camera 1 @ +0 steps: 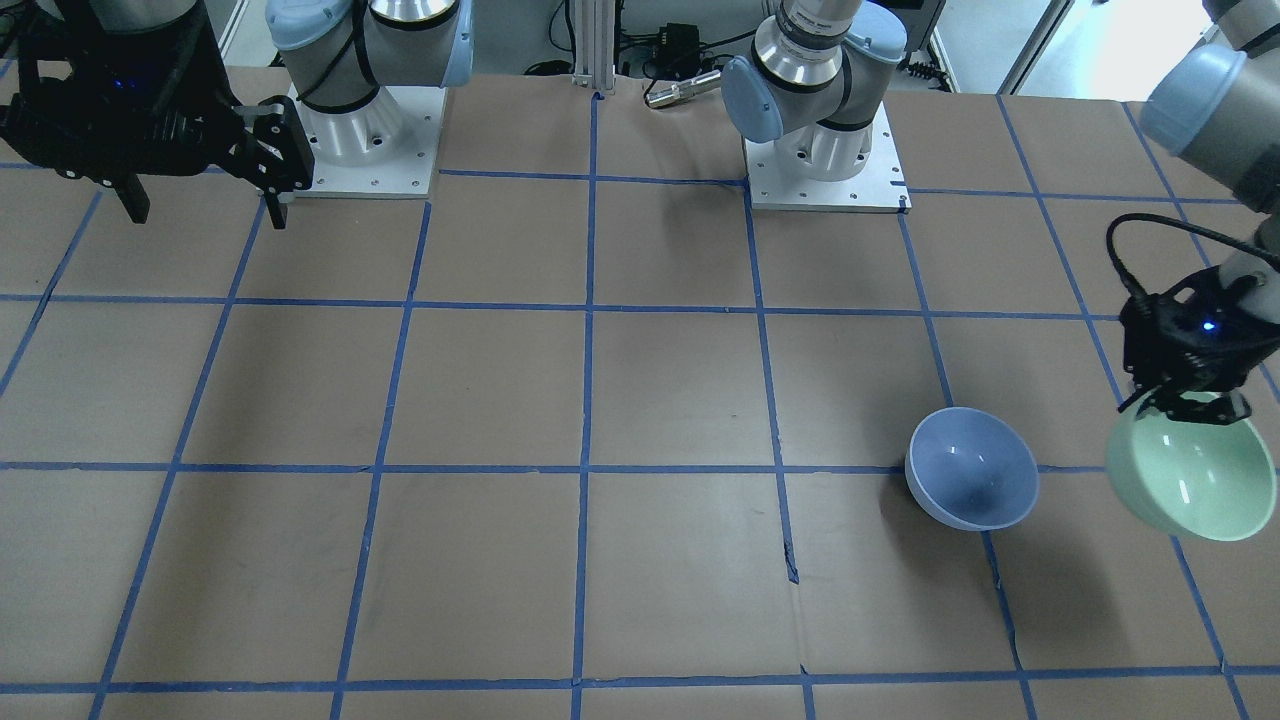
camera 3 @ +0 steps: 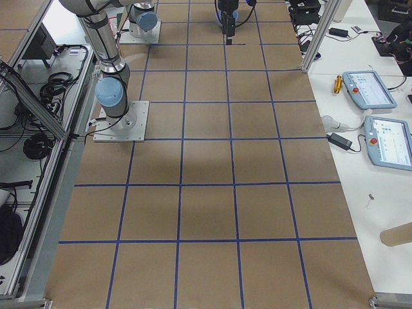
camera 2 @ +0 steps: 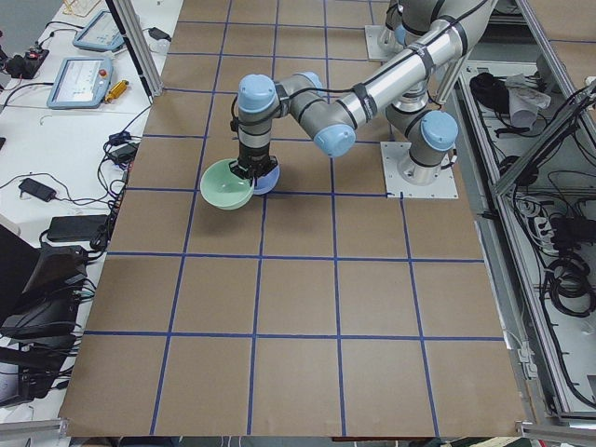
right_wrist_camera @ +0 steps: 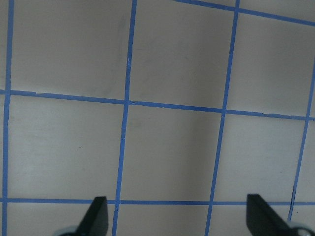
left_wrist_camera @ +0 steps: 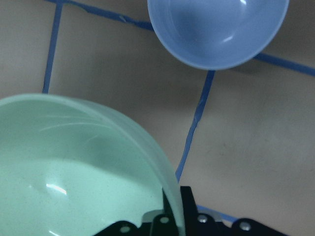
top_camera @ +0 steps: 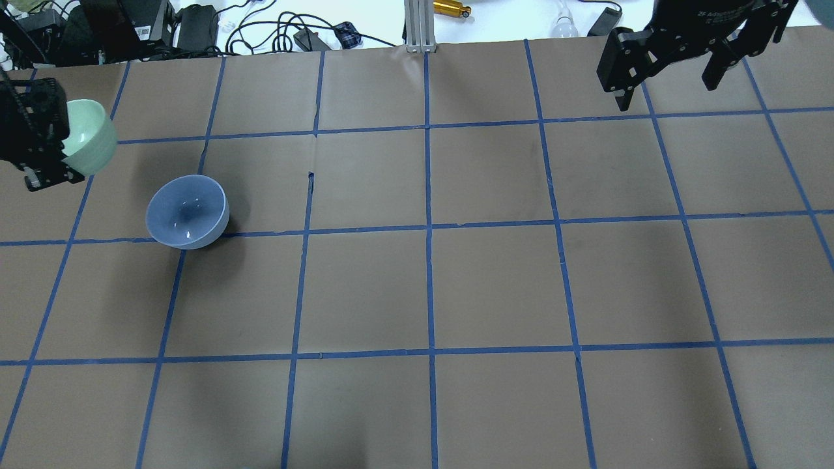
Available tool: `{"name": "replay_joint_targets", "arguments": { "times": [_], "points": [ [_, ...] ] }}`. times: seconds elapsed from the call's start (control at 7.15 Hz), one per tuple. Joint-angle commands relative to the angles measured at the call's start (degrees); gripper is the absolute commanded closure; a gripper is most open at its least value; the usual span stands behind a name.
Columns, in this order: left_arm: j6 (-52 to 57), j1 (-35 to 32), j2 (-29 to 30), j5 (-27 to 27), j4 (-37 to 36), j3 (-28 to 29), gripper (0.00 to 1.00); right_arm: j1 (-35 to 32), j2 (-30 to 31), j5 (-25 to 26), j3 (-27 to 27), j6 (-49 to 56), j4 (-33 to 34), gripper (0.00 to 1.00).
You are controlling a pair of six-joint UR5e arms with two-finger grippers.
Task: Stack green bowl on blue bowl
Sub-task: 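Lift the green bowl with the left gripper and carry it over the blue bowl, then lower the green bowl into the blue bowl with the left gripper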
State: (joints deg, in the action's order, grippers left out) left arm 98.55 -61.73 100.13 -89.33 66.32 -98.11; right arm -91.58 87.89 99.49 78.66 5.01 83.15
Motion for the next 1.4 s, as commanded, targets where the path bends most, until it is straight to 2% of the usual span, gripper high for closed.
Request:
{"name": "replay_joint_targets", "arguments": {
  "times": [0.0, 0.14, 0.7, 0.84, 0.98, 1.12, 1.26],
  "points": [
    [-11.6, -7.7, -1.0, -0.1, 0.5, -5.2, 1.00, 0.0, 0.0, 0.0, 0.0, 0.0, 0.0, 0.00],
    [-13.5, -8.6, -0.7, -0.7, 0.3, -7.4, 1.00, 0.0, 0.0, 0.0, 0.0, 0.0, 0.0, 0.00],
    [-14.2, -8.9, 0.9, -0.7, 0.2, -9.8, 1.00, 0.0, 0.0, 0.0, 0.0, 0.0, 0.0, 0.00],
    [-15.5, -8.9, 0.8, -0.7, -0.7, -11.0, 0.87, 0.0, 0.0, 0.0, 0.0, 0.0, 0.0, 0.00],
    [-16.6, -8.9, 0.8, -0.9, -0.7, -11.0, 0.71, 0.0, 0.0, 0.0, 0.0, 0.0, 0.0, 0.00],
    [-17.1, -9.0, 0.7, -0.9, -0.7, -10.8, 0.01, 0.1, 0.0, 0.0, 0.0, 0.0, 0.0, 0.00],
    [-17.1, -9.0, -0.2, -2.0, -0.8, -10.6, 0.00, 0.1, 0.0, 0.0, 0.0, 0.0, 0.0, 0.00]
  ]
}}
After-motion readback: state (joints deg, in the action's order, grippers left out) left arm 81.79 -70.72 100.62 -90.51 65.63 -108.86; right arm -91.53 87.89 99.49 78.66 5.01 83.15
